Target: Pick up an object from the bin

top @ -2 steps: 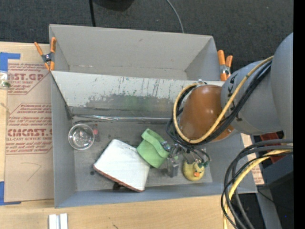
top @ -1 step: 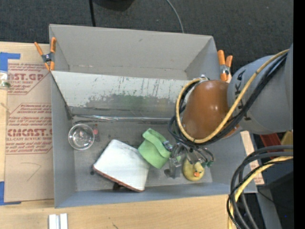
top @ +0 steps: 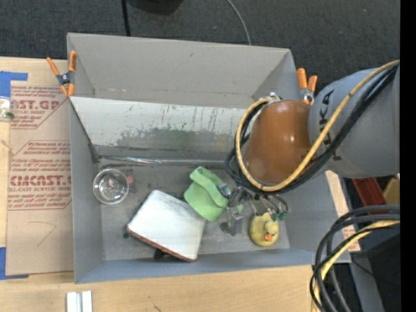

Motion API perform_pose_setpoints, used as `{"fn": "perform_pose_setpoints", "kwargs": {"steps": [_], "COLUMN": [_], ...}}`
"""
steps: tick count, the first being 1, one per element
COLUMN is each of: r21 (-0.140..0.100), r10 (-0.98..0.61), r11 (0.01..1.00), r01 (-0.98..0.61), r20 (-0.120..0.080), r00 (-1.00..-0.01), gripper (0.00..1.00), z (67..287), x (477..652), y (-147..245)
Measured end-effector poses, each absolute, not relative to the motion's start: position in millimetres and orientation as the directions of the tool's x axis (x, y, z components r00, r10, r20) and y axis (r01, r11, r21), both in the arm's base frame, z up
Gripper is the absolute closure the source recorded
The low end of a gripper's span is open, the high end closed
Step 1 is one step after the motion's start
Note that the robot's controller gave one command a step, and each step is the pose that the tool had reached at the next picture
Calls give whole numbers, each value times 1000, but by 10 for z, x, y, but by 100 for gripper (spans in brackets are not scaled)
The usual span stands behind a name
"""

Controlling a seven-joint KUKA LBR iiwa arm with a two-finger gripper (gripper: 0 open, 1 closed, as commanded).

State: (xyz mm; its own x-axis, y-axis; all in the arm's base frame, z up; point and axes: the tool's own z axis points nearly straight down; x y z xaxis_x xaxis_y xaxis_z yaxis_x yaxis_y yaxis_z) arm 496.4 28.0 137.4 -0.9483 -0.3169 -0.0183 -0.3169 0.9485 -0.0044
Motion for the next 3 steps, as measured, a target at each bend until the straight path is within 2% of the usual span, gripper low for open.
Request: {"fn": "perform_pose_setpoints", "kwargs": {"steps": [1,2,3], "r21": [1,-4,-8], "r10": [-329,-341,-373], "r11": [944,940,928], "r01": [-329,-341,-373], "r20": [0,-15,-24], "r00": [-944,-940,-928], "gripper": [100,100,100], "z": [1253,1303,1008], "x": [4936,4975,5113], "y": [327,497,556]}}
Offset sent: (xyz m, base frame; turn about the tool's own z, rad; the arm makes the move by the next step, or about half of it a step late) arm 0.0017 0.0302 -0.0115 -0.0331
